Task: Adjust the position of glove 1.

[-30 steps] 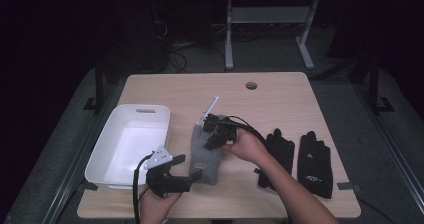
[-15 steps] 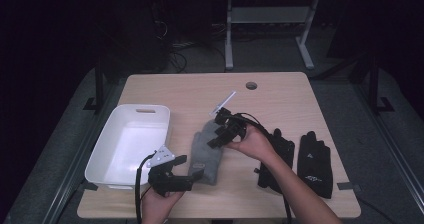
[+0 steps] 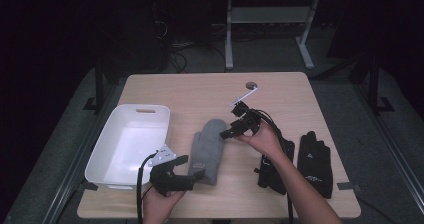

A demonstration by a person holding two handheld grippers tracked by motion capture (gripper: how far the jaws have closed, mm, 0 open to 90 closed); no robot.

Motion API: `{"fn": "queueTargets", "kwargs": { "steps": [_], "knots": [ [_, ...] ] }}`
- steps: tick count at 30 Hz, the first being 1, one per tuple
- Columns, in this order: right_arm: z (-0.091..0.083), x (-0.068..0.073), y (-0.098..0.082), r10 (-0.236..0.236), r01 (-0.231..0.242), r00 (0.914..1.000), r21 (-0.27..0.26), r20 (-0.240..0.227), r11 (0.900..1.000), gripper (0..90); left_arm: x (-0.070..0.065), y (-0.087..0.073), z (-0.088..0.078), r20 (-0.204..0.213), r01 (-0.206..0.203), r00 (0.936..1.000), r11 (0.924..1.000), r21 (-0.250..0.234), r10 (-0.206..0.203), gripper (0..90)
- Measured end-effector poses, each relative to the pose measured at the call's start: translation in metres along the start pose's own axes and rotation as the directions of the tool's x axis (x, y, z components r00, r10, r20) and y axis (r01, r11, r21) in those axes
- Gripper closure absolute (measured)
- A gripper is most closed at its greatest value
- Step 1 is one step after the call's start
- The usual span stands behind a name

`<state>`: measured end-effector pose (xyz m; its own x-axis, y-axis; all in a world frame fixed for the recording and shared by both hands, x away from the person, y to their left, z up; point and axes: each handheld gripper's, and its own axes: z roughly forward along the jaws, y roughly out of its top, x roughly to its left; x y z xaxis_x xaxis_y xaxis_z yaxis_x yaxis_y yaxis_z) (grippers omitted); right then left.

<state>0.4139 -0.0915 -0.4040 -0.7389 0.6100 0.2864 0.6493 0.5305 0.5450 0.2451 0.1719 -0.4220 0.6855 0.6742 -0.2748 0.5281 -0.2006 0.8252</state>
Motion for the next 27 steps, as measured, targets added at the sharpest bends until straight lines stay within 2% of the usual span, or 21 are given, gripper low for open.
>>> {"fn": "queueTargets", "kwargs": {
  "steps": [8,13,14,18,23,27],
  "knots": [
    [0.018,-0.014,0.010,0.096,-0.096,0.9953,-0.024,0.008,0.995,29.2,0.000,0.000,-0.001,-0.006,-0.002,1.0000,1.0000,-0.001,0.002,16.6],
    [0.036,-0.025,0.011,0.164,-0.165,0.9863,-0.025,-0.010,0.986,28.2,0.000,0.000,-0.001,-0.002,-0.002,1.0000,1.0000,-0.001,0.002,16.6],
    [0.039,-0.026,0.011,0.186,-0.186,0.9823,-0.019,-0.022,0.982,28.2,-0.001,0.000,0.000,0.000,-0.006,1.0000,1.0000,0.004,0.006,16.6],
    [0.050,-0.031,0.009,0.227,-0.227,0.9732,-0.001,-0.039,0.974,27.9,-0.001,0.000,0.001,0.005,-0.003,1.0000,1.0000,0.006,0.003,16.6],
    [0.057,-0.034,0.007,0.253,-0.253,0.9666,0.016,-0.041,0.967,31.5,-0.002,0.000,0.001,0.006,-0.007,1.0000,0.9999,0.008,0.006,16.6],
    [0.058,-0.033,0.006,0.243,-0.243,0.9687,0.010,-0.051,0.970,37.8,-0.003,0.000,0.000,0.005,-0.005,1.0000,1.0000,0.004,0.005,16.6]
  ]
}}
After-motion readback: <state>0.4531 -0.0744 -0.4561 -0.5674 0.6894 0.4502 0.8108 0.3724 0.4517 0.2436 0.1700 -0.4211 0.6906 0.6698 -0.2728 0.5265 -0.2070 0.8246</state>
